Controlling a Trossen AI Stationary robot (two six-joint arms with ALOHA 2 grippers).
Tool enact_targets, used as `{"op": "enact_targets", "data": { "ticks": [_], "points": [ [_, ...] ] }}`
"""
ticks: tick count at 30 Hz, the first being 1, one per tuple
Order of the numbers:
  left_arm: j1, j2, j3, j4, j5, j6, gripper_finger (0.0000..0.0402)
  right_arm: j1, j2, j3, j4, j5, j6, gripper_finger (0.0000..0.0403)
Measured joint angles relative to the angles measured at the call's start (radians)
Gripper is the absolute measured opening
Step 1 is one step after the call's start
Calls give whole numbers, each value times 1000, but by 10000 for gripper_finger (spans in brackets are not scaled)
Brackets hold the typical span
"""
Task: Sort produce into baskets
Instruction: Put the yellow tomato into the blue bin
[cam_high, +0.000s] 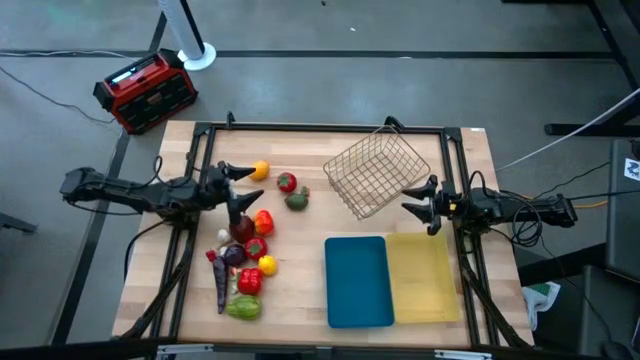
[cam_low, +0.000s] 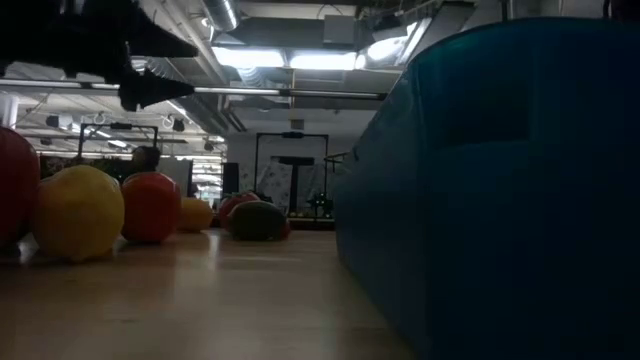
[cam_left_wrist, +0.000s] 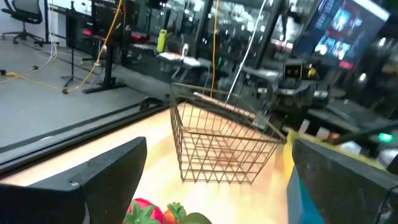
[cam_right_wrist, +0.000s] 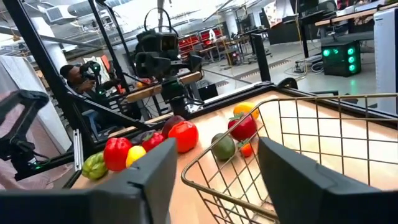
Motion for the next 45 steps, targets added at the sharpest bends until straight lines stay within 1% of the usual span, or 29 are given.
{"op": "enact_targets", "data": {
  "ticks": [3, 5, 13, 19, 25, 33, 41, 45],
  "points": [
    [0, 96, 68, -10, 4, 4, 400, 0, 0, 0, 0, 0, 0, 248],
    [0, 150, 121, -54, 16, 4, 400, 0, 0, 0, 0, -1, 0, 257],
    [0, 333, 348, -450, 69, -102, 400, 0, 0, 0, -1, -8, 0, 268],
    [0, 443, 457, -633, 142, -136, 400, 0, 0, 0, -2, -8, 0, 269],
    [0, 527, 518, -779, 234, -172, 400, 0, 0, 0, -3, -9, 0, 269],
    [0, 594, 527, -930, 318, -217, 400, 0, 0, 0, -4, -10, -1, 269],
    [0, 682, 527, -940, 347, -217, 400, 0, 0, 0, -6, -12, -6, 269],
    [0, 739, 527, -929, 401, -227, 400, 0, 0, 0, -6, -13, -7, 269]
  ]
}}
